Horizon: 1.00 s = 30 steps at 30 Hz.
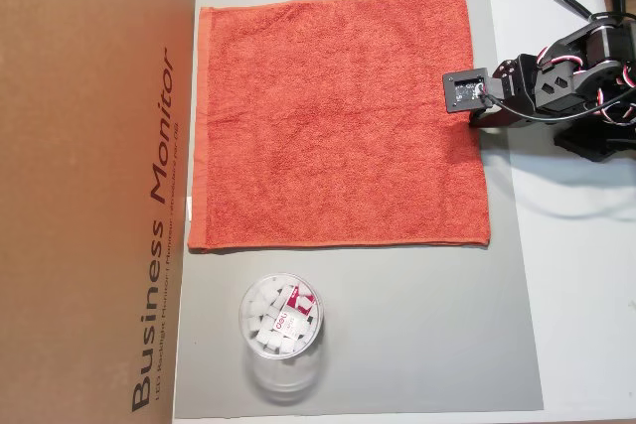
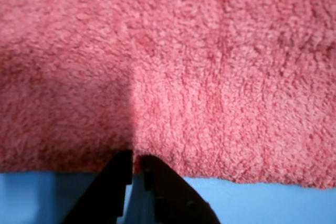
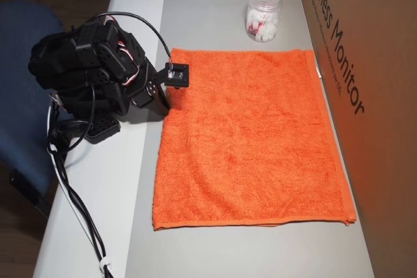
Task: Fold the blanket.
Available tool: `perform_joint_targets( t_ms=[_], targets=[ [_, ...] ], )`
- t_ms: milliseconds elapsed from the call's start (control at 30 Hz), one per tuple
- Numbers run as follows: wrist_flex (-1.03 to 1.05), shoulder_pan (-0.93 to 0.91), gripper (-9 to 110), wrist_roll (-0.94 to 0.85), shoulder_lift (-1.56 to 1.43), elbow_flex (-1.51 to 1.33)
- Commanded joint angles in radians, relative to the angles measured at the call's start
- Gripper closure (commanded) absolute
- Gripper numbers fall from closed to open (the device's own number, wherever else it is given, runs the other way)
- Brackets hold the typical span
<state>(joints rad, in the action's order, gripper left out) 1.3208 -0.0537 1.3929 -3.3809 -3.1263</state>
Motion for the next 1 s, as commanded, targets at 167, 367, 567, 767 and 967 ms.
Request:
perform_joint_targets(
  t_ms=[167, 367, 567, 767, 967],
  targets=[
    [0.005, 0.005, 102, 0.005, -0.009, -0.009],
    [-0.005, -0.006, 102, 0.005, 0.006, -0.009],
    [0.006, -0.011, 101, 0.005, 0.009, 0.023],
    [0.006, -0.012, 101, 0.005, 0.011, 0.089],
    [0.006, -0.012, 101, 0.005, 0.011, 0.156]
  ],
)
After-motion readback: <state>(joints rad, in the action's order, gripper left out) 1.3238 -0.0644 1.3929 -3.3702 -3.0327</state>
